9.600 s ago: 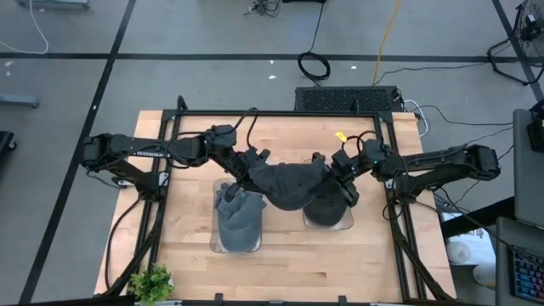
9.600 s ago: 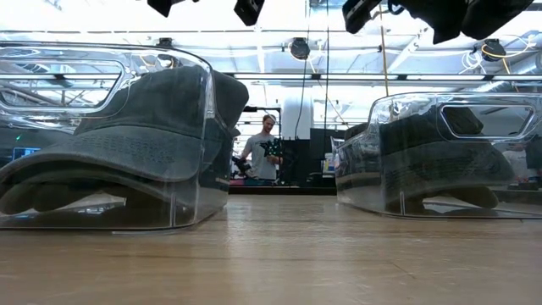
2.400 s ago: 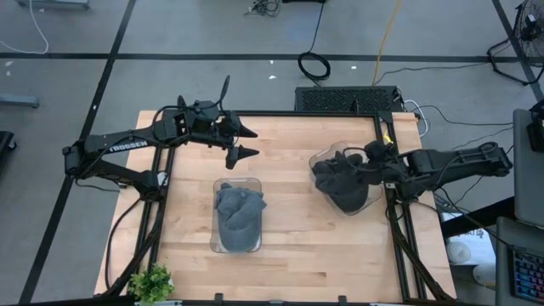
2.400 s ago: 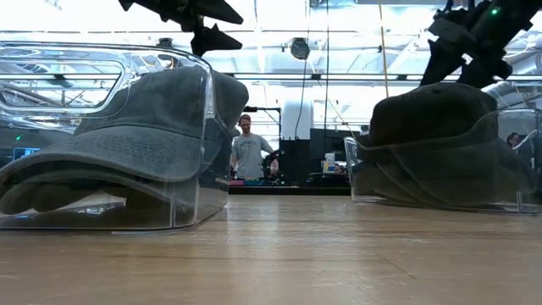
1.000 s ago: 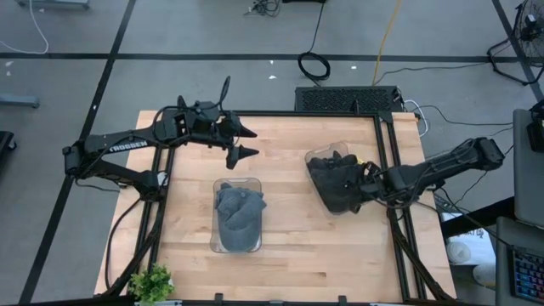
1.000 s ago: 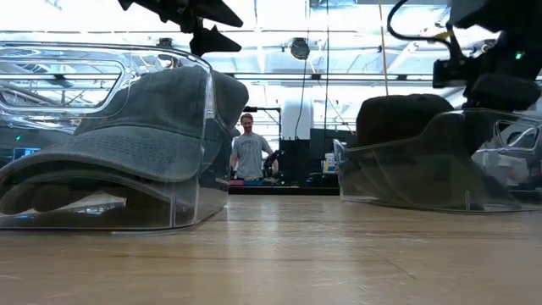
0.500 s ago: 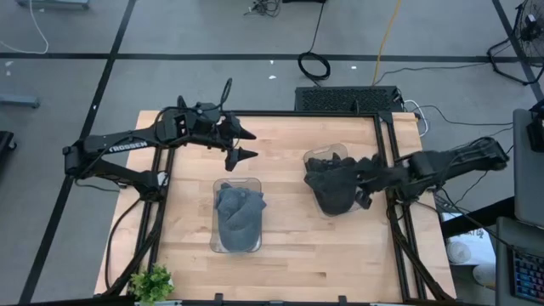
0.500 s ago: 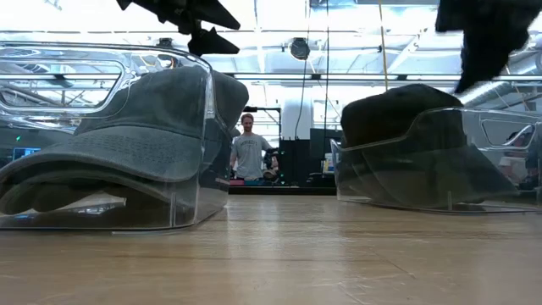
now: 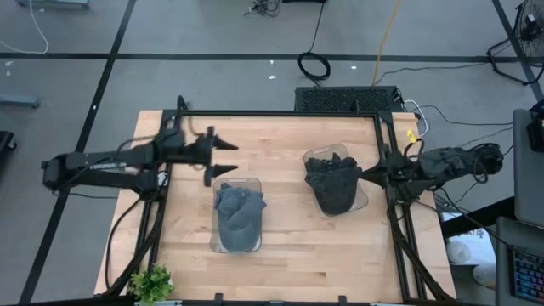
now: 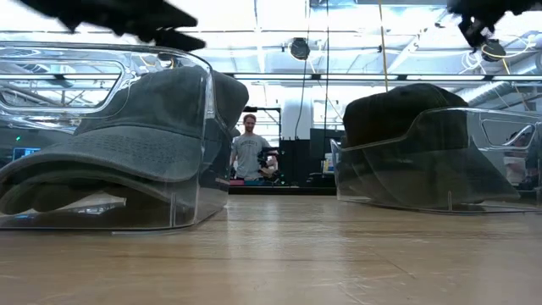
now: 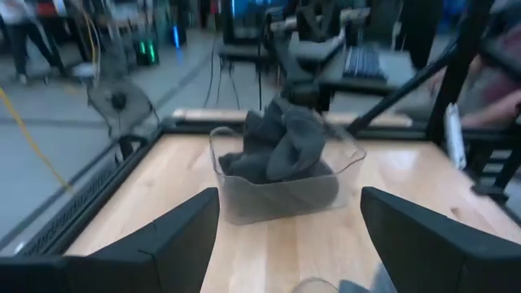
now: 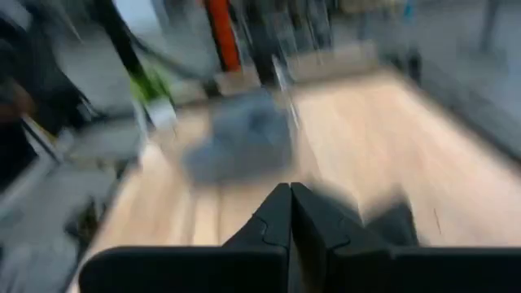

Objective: Pick & Place hat
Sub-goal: Return to Home Position

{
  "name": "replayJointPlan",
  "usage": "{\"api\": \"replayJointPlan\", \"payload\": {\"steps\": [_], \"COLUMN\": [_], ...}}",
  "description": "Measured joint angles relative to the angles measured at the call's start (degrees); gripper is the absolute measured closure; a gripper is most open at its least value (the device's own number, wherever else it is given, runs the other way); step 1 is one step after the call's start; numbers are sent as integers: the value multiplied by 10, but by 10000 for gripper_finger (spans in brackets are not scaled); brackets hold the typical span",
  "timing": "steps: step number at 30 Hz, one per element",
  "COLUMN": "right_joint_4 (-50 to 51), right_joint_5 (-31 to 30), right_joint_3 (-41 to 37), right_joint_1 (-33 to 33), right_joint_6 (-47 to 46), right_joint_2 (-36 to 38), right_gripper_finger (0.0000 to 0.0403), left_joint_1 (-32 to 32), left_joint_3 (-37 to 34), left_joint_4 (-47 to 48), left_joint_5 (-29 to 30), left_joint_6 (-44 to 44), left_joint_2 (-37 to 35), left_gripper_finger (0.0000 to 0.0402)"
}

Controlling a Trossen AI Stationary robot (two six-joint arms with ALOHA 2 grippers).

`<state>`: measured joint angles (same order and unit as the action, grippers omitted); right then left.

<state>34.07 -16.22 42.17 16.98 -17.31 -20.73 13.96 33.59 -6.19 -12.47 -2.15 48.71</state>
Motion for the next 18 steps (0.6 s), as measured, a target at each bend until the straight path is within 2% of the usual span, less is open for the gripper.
{"api": "replayJointPlan", "payload": {"steps": [2, 5, 9, 12, 15, 18], "right_joint_4": [-75, -115, -199, -279, -343, -432], "right_joint_5": [0, 0, -2, 4, 60, 73], "right_joint_3": [-43, -113, -198, -255, -316, -378], "right_joint_1": [3, 4, 4, 4, 4, 3], "right_joint_6": [40, 73, 77, 100, 142, 141], "right_joint_2": [27, 50, 71, 80, 94, 122], "right_gripper_finger": [403, 403, 403, 403, 403, 403], "left_joint_1": [1, -5, -15, -22, -37, -55], "left_joint_3": [-83, -199, -297, -330, -329, -329], "left_joint_4": [-80, -184, -264, -273, -233, -222], "left_joint_5": [-3, -23, -23, -24, -25, -26], "left_joint_6": [17, 39, 76, 93, 87, 70], "left_joint_2": [-60, -140, -221, -261, -280, -287], "left_gripper_finger": [96, 96, 96, 96, 96, 96]}}
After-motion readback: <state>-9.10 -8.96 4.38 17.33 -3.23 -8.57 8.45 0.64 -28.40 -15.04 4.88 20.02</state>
